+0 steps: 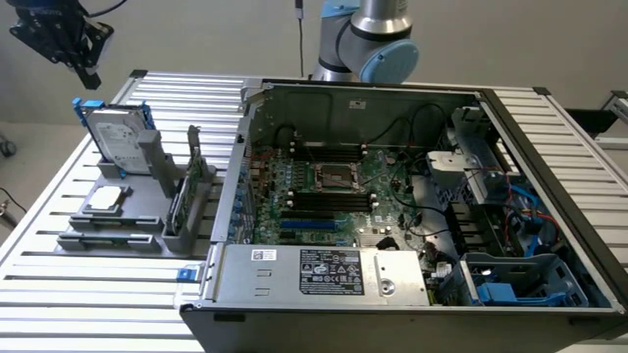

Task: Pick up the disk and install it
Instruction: 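Pick up the disk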

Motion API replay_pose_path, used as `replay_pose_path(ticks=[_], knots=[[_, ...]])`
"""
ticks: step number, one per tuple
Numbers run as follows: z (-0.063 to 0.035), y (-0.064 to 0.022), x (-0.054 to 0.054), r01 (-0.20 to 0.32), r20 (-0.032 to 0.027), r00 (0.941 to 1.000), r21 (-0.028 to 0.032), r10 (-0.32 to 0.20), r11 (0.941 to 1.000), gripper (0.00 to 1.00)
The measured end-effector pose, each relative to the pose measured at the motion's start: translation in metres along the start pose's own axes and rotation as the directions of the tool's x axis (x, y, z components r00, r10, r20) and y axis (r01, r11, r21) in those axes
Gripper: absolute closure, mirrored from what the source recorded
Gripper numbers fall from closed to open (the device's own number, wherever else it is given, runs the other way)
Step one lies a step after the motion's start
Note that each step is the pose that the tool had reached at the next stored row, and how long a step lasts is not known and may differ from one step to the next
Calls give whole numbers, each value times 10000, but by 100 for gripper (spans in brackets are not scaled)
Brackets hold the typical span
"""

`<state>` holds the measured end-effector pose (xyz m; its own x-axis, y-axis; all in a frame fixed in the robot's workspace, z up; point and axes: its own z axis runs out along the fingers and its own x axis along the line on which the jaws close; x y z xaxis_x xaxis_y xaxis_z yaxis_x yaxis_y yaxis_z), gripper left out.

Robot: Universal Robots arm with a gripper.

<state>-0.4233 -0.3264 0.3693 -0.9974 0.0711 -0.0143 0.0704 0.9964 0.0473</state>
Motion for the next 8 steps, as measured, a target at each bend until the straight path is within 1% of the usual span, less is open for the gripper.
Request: replay_pose_path(ticks=[8], knots=[[0,0,0,0,0,10000,0,0,10000,89]])
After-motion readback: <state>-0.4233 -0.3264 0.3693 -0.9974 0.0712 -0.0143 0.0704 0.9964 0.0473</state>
